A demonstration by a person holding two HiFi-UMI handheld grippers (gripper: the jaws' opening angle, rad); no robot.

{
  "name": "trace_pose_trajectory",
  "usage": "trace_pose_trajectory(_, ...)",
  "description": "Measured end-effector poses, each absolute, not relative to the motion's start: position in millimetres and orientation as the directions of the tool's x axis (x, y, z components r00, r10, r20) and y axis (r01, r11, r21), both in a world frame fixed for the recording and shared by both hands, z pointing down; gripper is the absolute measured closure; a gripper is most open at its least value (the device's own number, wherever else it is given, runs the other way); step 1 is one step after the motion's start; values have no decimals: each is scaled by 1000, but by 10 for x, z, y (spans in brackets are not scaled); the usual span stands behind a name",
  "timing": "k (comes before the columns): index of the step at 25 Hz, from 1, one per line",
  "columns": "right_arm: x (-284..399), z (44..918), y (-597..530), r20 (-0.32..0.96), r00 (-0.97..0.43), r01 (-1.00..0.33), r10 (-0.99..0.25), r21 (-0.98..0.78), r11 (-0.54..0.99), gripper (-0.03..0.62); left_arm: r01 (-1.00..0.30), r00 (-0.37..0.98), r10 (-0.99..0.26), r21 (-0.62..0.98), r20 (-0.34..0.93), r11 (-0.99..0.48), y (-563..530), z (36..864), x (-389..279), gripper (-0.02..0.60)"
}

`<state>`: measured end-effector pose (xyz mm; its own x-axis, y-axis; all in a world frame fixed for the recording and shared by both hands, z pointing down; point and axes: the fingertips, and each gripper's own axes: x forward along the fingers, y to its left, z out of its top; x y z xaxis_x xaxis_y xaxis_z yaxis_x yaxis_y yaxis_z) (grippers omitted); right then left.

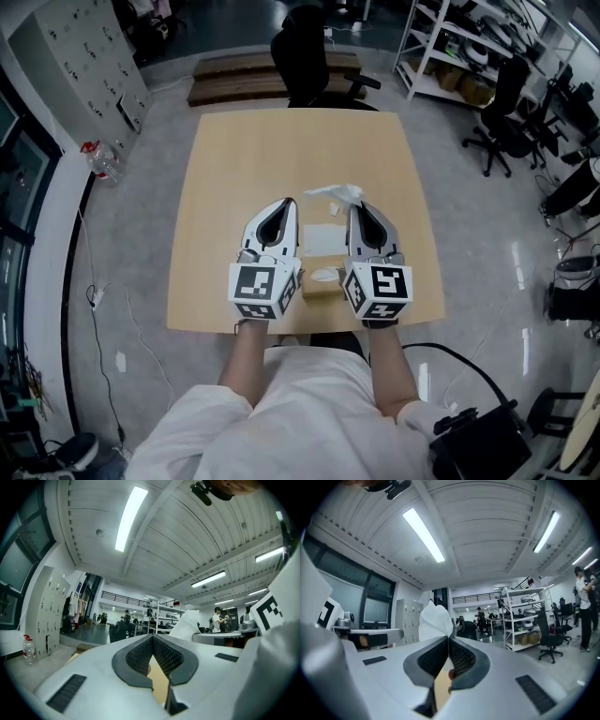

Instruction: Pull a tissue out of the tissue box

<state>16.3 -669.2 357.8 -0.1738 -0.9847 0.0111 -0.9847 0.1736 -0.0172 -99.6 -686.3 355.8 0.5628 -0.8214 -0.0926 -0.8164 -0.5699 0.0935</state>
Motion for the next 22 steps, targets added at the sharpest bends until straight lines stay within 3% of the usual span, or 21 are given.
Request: trace_pose_trajectory(22, 49, 3653, -6843, 51, -175, -984, -983, 38, 177, 588, -815, 563, -824, 118, -68, -567, -7085, 3663, -1094, 591)
